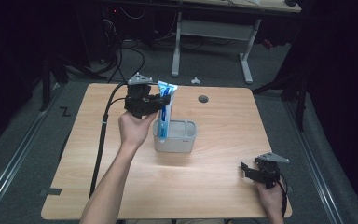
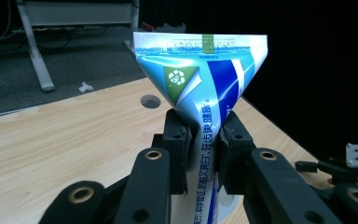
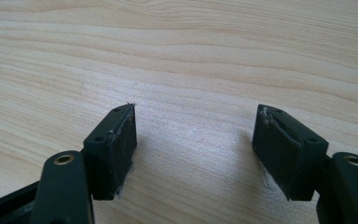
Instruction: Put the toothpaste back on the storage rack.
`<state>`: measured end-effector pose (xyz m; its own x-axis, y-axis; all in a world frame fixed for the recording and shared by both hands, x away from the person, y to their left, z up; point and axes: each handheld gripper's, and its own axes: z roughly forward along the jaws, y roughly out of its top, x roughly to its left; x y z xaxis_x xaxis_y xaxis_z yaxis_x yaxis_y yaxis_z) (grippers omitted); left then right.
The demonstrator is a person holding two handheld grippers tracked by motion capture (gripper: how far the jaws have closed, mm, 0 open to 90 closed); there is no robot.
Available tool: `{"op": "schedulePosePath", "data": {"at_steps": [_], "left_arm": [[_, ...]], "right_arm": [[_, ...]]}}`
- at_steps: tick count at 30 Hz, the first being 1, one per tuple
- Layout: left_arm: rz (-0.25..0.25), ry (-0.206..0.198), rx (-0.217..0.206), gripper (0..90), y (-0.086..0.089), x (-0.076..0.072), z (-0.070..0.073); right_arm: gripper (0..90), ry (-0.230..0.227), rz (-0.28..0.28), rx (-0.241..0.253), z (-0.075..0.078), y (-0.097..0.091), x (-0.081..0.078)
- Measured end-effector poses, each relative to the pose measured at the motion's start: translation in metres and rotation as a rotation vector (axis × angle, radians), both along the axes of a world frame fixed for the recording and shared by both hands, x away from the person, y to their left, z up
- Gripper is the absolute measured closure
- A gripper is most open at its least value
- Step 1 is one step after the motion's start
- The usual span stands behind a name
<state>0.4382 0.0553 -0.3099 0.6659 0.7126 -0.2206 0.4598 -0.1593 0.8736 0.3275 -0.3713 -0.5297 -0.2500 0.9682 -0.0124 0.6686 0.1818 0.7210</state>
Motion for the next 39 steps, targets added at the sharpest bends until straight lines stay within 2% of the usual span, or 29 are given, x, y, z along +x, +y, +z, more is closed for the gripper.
{"op": "schedulePosePath", "data": {"at_steps": [9,15,22,34,39], "left_arm": [[0.029,-0.032,-0.023,76.7,-0.011,0.008,-0.002],[0.032,-0.025,-0.041,76.6,-0.018,0.014,-0.005],[0.046,-0.036,-0.055,76.4,-0.026,0.02,-0.012],[0.045,-0.026,-0.005,76.0,-0.037,0.026,-0.028],[0.043,-0.024,-0.004,75.8,-0.041,0.027,-0.031]], "right_arm": [[30.8,-0.001,0.002,-0.001,0.0,0.0,0.0],[30.8,-0.001,0.003,-0.001,0.0,0.0,0.0],[30.8,-0.001,0.003,-0.001,0.0,0.0,0.0],[30.8,-0.001,0.004,-0.001,0.0,0.0,0.0],[30.8,-0.001,0.004,-0.001,0.0,0.0,0.0]]}}
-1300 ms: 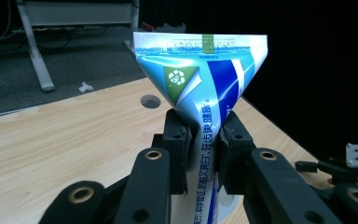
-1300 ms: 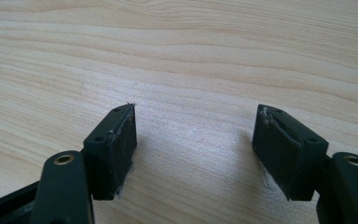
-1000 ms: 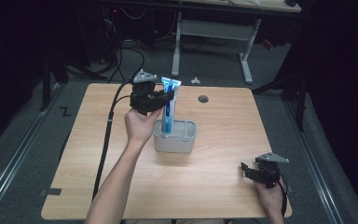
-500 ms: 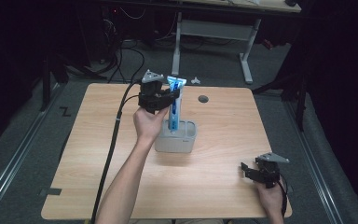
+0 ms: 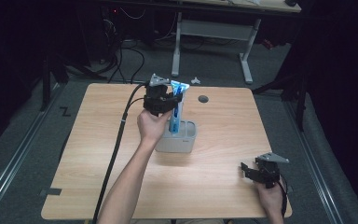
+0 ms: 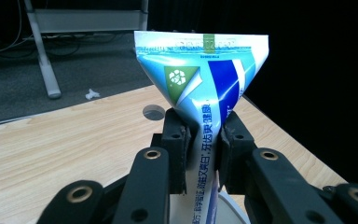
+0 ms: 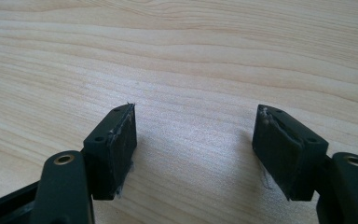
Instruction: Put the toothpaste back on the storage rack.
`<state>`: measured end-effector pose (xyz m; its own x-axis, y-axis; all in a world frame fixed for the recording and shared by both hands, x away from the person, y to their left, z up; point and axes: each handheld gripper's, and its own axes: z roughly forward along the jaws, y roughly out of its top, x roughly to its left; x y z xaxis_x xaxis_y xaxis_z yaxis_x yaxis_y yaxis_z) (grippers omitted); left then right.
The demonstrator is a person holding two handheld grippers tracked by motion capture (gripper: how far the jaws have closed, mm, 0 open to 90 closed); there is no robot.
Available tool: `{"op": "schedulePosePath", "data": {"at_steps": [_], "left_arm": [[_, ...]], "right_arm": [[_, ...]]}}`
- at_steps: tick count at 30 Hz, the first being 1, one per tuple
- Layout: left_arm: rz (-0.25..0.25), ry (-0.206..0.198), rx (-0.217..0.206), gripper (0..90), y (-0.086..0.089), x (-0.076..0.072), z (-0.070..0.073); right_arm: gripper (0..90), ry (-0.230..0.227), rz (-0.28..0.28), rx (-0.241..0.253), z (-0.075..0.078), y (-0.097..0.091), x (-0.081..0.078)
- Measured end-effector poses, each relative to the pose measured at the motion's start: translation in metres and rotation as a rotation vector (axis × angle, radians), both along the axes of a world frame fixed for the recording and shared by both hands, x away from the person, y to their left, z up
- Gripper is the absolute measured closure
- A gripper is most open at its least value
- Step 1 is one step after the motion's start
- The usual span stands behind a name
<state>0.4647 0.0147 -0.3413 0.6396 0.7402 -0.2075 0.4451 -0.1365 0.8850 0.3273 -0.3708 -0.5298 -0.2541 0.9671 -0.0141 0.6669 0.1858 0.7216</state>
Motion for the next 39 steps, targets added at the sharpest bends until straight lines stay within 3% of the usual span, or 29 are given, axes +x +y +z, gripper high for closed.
{"op": "schedulePosePath", "data": {"at_steps": [3,7,15,39], "left_arm": [[0.004,0.013,-0.008,75.6,0.001,0.001,-0.004],[0.011,0.014,0.023,75.6,0.0,0.0,-0.009],[0.012,0.02,0.038,75.3,-0.002,0.0,-0.016],[0.001,0.024,0.107,75.1,-0.007,-0.005,-0.027]], "right_arm": [[30.8,0.0,0.0,0.0,0.0,0.0,0.0],[30.8,0.0,0.0,0.0,0.0,0.0,0.0],[30.8,0.0,0.0,0.0,0.0,0.0,0.0],[30.8,0.0,0.007,0.001,0.0,0.001,0.0]]}}
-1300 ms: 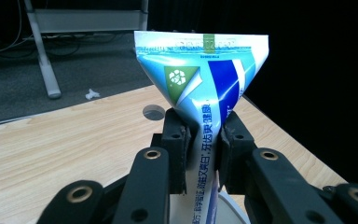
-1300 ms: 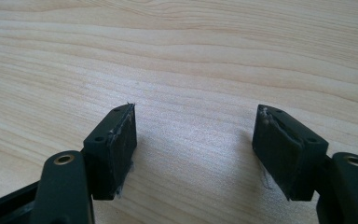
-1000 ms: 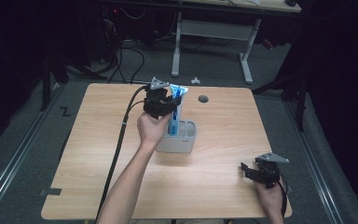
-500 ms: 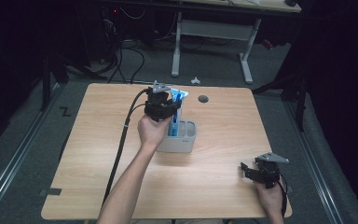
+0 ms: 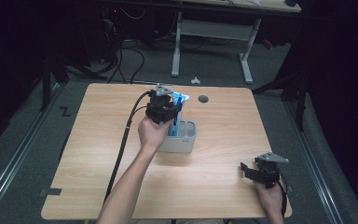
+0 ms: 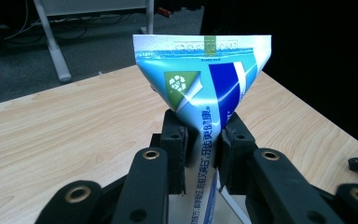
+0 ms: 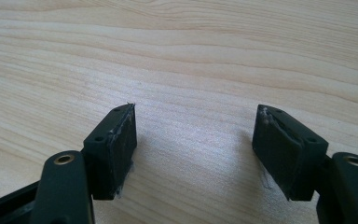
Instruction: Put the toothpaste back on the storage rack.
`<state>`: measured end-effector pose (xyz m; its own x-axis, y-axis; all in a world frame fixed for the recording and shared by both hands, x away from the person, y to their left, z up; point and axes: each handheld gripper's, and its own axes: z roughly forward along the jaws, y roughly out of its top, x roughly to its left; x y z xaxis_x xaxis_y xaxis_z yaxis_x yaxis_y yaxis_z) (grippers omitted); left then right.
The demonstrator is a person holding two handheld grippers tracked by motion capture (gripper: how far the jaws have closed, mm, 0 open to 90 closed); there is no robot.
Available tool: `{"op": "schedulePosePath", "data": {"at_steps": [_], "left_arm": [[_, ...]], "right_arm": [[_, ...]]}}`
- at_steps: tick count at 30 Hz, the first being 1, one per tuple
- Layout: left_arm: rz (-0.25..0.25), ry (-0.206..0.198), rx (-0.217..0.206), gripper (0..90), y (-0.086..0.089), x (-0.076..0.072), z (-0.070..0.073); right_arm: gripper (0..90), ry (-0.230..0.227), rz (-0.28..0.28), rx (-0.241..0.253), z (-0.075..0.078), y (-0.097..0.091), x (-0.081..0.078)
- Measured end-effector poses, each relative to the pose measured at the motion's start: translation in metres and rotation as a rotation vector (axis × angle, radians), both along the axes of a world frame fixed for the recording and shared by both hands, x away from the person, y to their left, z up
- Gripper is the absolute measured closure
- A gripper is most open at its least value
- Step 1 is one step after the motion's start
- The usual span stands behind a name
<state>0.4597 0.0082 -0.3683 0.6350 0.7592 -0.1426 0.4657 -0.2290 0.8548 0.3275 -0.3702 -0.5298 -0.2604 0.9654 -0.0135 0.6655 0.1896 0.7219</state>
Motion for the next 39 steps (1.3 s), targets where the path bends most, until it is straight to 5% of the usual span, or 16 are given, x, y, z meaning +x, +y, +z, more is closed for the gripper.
{"op": "schedulePosePath", "data": {"at_steps": [19,39], "left_arm": [[-0.011,0.011,0.042,74.8,0.002,-0.006,-0.008],[-0.005,0.048,0.02,74.7,0.008,-0.009,-0.026]], "right_arm": [[30.8,0.0,0.001,0.0,0.0,0.0,0.0],[30.8,0.001,0.0,0.002,0.0,0.0,0.0]]}}
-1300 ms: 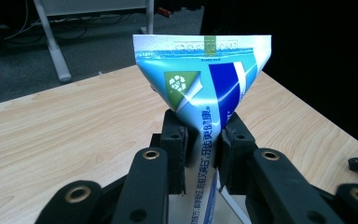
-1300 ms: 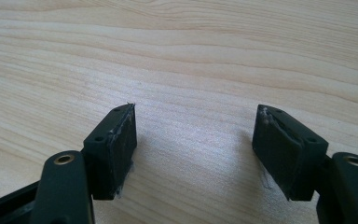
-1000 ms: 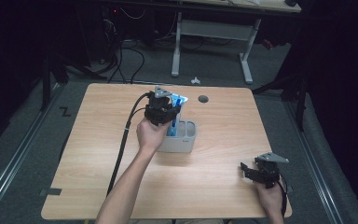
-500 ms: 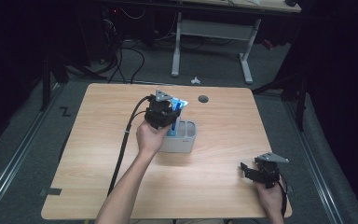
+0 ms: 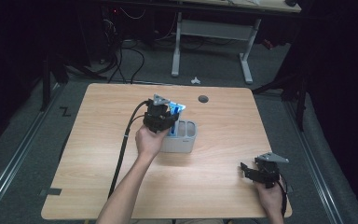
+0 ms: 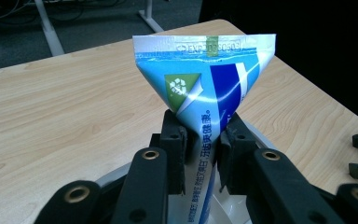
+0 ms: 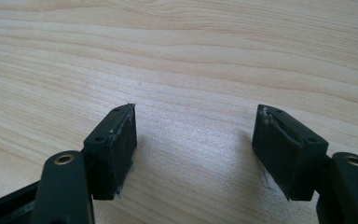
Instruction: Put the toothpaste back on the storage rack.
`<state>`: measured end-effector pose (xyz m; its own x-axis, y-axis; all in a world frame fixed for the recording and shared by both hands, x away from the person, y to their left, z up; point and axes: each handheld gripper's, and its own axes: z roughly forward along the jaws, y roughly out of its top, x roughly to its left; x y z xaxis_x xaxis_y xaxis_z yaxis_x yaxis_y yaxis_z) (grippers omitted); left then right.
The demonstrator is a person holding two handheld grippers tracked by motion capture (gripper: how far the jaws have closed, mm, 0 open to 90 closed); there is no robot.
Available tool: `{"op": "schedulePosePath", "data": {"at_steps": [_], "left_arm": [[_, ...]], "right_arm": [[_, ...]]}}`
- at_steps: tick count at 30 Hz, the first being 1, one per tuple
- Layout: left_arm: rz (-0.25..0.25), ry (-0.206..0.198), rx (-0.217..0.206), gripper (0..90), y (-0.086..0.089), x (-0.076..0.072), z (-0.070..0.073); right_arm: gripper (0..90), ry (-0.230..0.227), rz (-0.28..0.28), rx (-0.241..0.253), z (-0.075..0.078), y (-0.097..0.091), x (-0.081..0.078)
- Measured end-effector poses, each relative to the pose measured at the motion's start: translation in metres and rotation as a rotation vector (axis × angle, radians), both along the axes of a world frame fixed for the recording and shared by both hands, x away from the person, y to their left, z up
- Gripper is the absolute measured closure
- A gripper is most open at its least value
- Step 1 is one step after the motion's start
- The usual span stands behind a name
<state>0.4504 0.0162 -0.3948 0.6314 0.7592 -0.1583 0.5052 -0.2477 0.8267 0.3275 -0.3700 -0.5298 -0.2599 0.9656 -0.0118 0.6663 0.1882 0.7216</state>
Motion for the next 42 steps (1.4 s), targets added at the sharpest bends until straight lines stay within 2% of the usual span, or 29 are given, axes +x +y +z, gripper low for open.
{"op": "schedulePosePath", "data": {"at_steps": [11,25,38,42], "left_arm": [[0.011,0.022,-0.007,74.7,0.002,0.0,-0.009],[0.036,0.031,-0.051,73.9,0.014,0.001,-0.014],[0.049,0.027,-0.01,71.1,0.018,0.0,-0.015],[0.05,0.026,-0.01,70.8,0.019,-0.001,-0.015]], "right_arm": [[30.8,0.0,0.001,-0.001,0.0,0.0,0.0],[30.8,0.0,0.001,0.0,0.0,0.0,0.0],[30.8,0.0,0.003,0.0,0.0,0.0,0.0],[30.8,0.0,0.003,0.0,0.0,0.0,0.0]]}}
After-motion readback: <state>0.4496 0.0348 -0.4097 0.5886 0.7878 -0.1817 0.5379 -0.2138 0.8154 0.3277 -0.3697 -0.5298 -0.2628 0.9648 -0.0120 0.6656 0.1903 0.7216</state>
